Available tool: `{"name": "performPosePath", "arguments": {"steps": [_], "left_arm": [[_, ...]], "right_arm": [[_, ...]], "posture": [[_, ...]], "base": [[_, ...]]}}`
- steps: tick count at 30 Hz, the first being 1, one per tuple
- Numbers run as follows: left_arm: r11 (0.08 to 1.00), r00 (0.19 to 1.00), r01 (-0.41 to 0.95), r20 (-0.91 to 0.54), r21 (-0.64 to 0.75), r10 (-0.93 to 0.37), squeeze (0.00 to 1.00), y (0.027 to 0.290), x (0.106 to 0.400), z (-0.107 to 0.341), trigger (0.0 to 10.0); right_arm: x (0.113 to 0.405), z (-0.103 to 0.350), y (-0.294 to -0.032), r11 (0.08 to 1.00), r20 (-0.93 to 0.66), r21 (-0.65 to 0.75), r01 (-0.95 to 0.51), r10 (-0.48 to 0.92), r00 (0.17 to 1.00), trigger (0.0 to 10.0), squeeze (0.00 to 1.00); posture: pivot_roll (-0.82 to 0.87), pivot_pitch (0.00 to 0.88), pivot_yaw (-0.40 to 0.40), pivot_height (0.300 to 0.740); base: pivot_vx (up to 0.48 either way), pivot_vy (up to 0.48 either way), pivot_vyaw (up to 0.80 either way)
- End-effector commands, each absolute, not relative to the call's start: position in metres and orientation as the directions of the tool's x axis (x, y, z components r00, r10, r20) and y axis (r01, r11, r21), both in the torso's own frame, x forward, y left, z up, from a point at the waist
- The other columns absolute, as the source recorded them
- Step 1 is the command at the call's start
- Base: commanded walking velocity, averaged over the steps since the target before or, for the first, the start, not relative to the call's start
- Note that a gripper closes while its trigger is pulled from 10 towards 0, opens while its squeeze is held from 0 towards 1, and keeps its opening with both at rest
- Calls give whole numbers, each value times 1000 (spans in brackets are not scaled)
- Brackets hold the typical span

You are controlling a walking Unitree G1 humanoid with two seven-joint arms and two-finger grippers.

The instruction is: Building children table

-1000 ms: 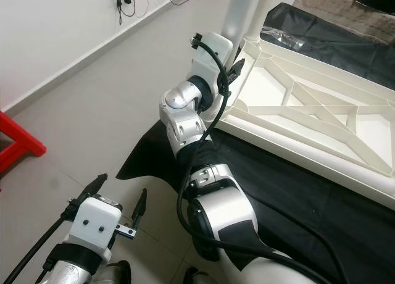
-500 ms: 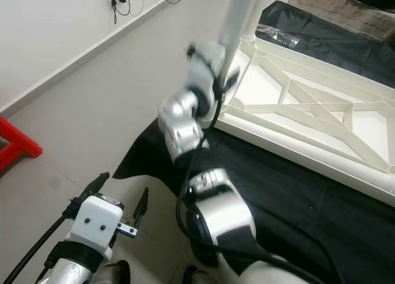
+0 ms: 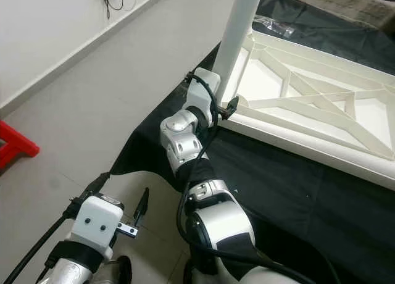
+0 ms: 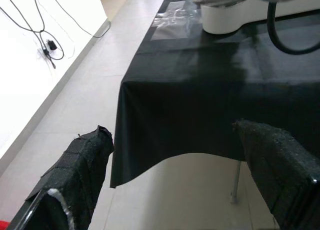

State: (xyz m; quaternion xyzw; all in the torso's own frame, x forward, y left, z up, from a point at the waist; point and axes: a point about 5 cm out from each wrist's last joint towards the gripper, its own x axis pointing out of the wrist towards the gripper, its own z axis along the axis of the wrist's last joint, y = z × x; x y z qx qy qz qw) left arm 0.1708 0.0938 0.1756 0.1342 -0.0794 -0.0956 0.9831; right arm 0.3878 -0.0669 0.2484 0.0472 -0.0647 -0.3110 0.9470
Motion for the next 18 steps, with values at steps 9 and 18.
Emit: {"name": "performPosePath", "arguments": {"steps": [9, 18], "left_arm": [[942, 972, 187, 88, 279, -220, 0, 95, 172, 165, 10000], [937, 969, 194, 93, 289, -229, 0, 94, 176, 163, 10000]], "right_arm": [[376, 238, -64, 878, 102, 191, 439, -463, 881, 10000, 0], [363, 223, -68, 956, 100, 194, 221, -243, 965, 10000, 0]], "posture": [[109, 280, -88, 740], [106, 256, -84, 740]], "base": [[0, 0, 0], [0, 0, 0]]}}
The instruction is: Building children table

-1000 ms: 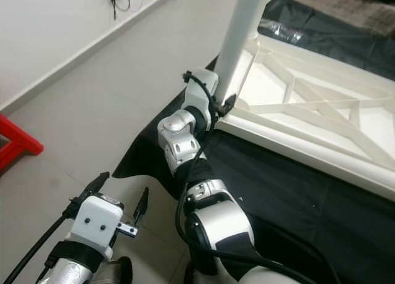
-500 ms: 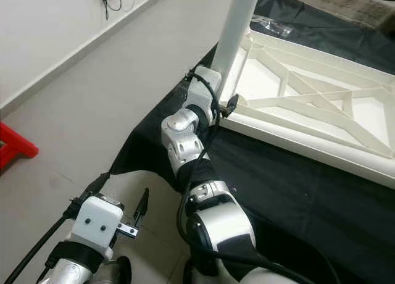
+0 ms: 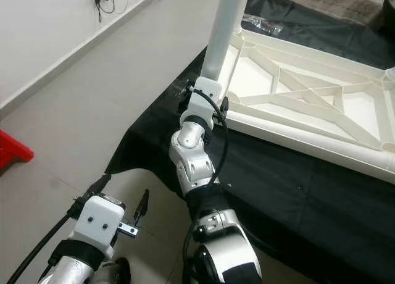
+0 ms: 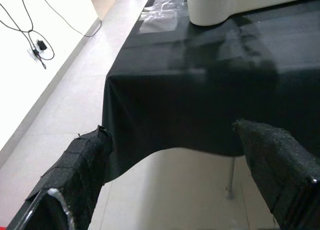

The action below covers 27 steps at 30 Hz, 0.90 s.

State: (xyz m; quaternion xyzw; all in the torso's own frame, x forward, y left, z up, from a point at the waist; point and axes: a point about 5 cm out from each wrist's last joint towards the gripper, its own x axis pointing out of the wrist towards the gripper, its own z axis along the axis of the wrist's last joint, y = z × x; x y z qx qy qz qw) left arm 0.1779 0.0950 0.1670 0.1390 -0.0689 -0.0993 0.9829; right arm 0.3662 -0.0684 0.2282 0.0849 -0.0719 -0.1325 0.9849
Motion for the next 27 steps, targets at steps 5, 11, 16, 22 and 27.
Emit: {"name": "performPosePath", "arguments": {"steps": [5, 11, 16, 22, 27], "left_arm": [[935, 967, 195, 99, 295, -233, 0, 95, 179, 163, 10000], [933, 966, 197, 104, 300, -238, 0, 95, 181, 162, 10000], [931, 964, 203, 106, 303, -245, 0, 95, 183, 161, 10000], [930, 964, 210, 95, 300, -249, 0, 95, 184, 159, 10000], [939, 969, 217, 57, 266, -240, 0, 99, 187, 151, 10000]], "right_arm": [[351, 213, -71, 979, 111, 167, 115, -135, 985, 10000, 0], [338, 204, -82, 989, 105, 131, 66, -80, 991, 10000, 0], [316, 182, -103, 998, 77, 64, 12, -17, 997, 10000, 0], [300, 167, -126, 999, 69, 36, -15, 12, 998, 10000, 0], [279, 158, -152, 1000, 119, -11, -5, 6, 993, 10000, 0]], "posture": [[107, 240, -82, 740], [104, 229, -76, 740], [99, 222, -75, 740], [95, 221, -70, 740], [92, 212, -60, 740]], "base": [[0, 0, 0], [0, 0, 0], [0, 0, 0], [0, 0, 0], [0, 0, 0]]}}
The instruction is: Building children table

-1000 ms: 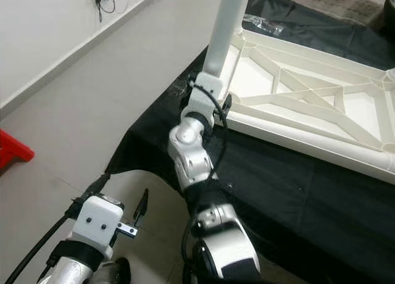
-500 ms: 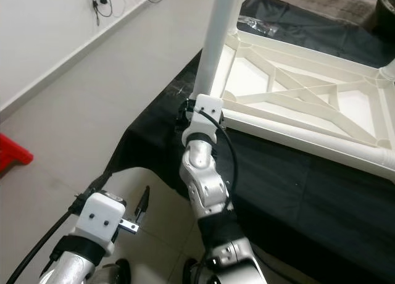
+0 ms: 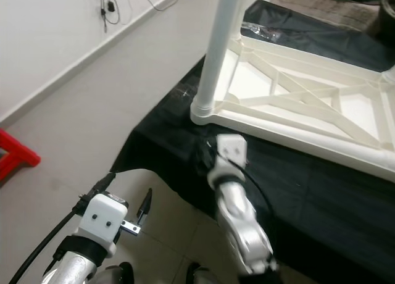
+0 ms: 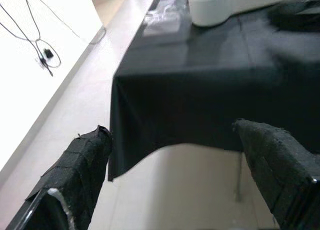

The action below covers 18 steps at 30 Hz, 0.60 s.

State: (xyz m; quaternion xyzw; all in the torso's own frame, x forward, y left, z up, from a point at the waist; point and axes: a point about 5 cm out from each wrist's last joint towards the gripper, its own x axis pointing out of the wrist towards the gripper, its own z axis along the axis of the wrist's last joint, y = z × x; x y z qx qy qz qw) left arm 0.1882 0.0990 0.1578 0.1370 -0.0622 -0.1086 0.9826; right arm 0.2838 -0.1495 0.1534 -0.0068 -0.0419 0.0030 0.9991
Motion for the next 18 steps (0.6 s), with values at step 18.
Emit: {"name": "performPosePath", "arguments": {"steps": [18], "left_arm": [[967, 982, 187, -7, 170, -189, 0, 110, 202, 134, 10000]], "right_arm": [[248, 143, -135, 997, 77, -11, -80, 80, 994, 10000, 0]], "posture": [[77, 166, -33, 740]], "base": [[0, 0, -698]]}}
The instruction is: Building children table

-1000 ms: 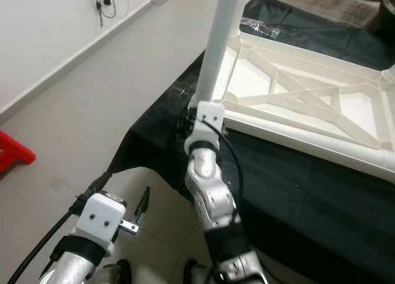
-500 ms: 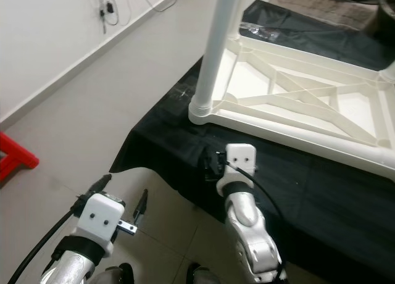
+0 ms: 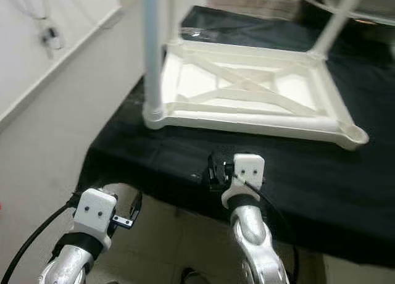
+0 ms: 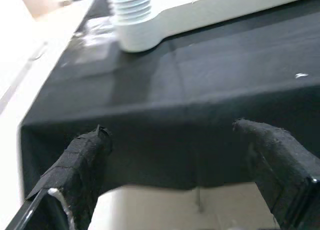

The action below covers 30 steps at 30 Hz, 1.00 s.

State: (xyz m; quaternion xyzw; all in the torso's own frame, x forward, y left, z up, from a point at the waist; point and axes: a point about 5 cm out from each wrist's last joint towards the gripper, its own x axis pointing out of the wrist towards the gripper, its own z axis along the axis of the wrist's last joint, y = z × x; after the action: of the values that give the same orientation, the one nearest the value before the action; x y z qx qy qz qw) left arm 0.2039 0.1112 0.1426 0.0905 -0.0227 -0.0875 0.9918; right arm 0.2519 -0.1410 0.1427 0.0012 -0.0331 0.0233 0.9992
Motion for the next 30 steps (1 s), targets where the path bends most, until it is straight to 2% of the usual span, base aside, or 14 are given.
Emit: {"name": "performPosePath", "arguments": {"steps": [1, 7, 11, 30], "left_arm": [[967, 980, 198, -10, 162, -199, 0, 109, 203, 133, 10000], [970, 973, 228, -49, 79, -225, 0, 103, 206, 125, 10000], [967, 970, 242, -60, 78, -238, 0, 101, 211, 120, 10000], [960, 963, 265, -74, 92, -259, 0, 97, 237, 106, 10000]], "right_arm": [[246, 140, -131, 994, 71, -28, -105, 107, 992, 10000, 0], [242, 128, -121, 986, 28, -29, -165, 166, 986, 10000, 0], [245, 123, -121, 987, 11, -27, -157, 157, 988, 10000, 0], [267, 112, -120, 989, 0, -21, -146, 146, 989, 10000, 0]], "posture": [[74, 163, -30, 740], [69, 144, -25, 740], [57, 123, -18, 740], [19, 22, -17, 740]], "base": [[0, 0, -800], [0, 0, -800], [0, 0, -600], [0, 0, 0]]}}
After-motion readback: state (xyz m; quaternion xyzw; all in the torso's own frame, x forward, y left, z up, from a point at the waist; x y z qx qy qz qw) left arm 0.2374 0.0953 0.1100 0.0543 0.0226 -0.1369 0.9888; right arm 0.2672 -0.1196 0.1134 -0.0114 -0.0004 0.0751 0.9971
